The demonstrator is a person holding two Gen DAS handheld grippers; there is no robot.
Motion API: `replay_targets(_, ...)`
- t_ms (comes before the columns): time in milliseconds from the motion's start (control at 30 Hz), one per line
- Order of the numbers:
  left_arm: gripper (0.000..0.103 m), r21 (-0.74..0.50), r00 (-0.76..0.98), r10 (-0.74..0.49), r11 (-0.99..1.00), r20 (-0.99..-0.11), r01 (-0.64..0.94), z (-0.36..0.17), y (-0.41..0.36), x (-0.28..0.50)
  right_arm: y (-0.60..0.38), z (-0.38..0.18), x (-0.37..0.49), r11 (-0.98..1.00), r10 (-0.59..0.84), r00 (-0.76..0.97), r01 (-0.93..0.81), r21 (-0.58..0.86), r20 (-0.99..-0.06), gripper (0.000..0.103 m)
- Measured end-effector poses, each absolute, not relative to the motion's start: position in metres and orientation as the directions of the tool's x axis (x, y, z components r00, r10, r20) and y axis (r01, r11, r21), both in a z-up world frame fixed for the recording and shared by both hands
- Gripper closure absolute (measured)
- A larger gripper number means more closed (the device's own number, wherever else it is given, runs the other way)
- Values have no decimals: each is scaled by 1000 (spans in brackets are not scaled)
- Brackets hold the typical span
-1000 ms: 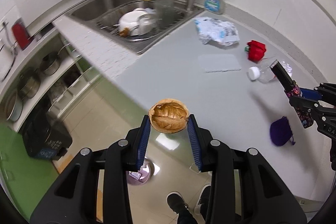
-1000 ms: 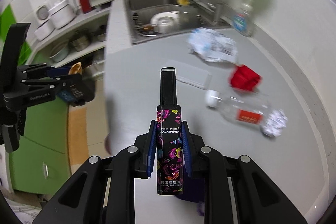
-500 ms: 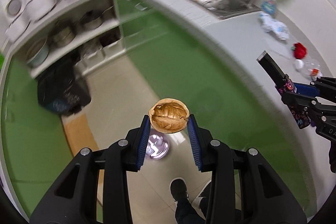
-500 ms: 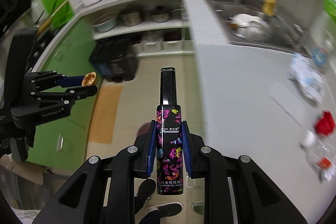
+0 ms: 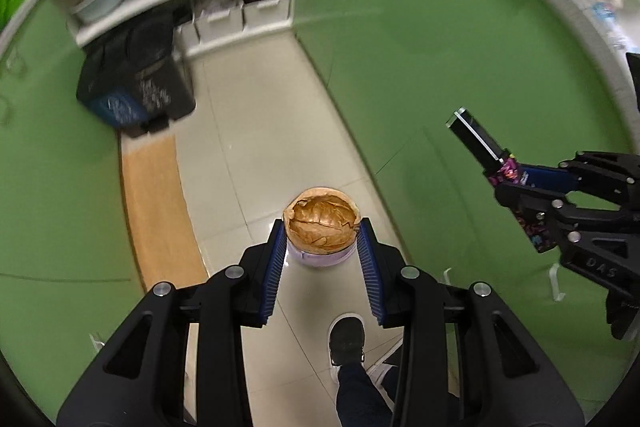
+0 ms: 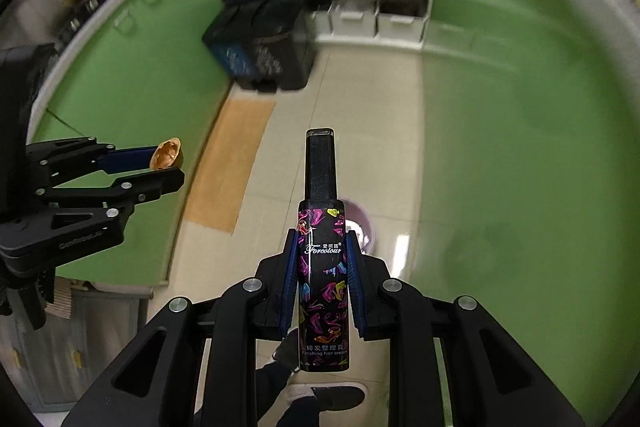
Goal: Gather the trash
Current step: 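Carry both items over the pink bin and open both tools to drop them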
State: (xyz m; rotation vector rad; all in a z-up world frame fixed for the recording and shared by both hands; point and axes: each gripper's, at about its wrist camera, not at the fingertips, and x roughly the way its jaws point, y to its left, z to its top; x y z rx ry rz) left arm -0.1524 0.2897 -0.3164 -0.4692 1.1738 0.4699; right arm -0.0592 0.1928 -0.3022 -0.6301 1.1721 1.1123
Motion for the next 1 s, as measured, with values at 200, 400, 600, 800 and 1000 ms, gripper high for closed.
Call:
replay_targets(200, 67, -123, 287, 75, 779, -955, -615, -414, 310, -161, 223, -413, -62, 353, 294, -66, -919, 173, -953, 81)
replay_targets(400, 67, -144, 278, 51, 758, -959, -636, -494, 324, -166, 244, -512, -60, 345, 248, -103, -920, 188, -963, 81)
replay_targets(600, 67, -153, 267, 32, 749, -963, -644, -550, 330, -166, 257, -579, -58, 335, 229, -116, -923, 190, -966, 80)
replay_targets(800, 67, -160, 258, 12, 755, -966, -636, -581, 329, -159, 250, -605, -48, 363, 238, -89, -916, 174, -967, 32)
replay_targets(1000, 67, -171, 256, -12, 771, -967, -613, -589, 323, -145, 230, -596, -34, 411, 232, -65, -898, 158, -970, 12)
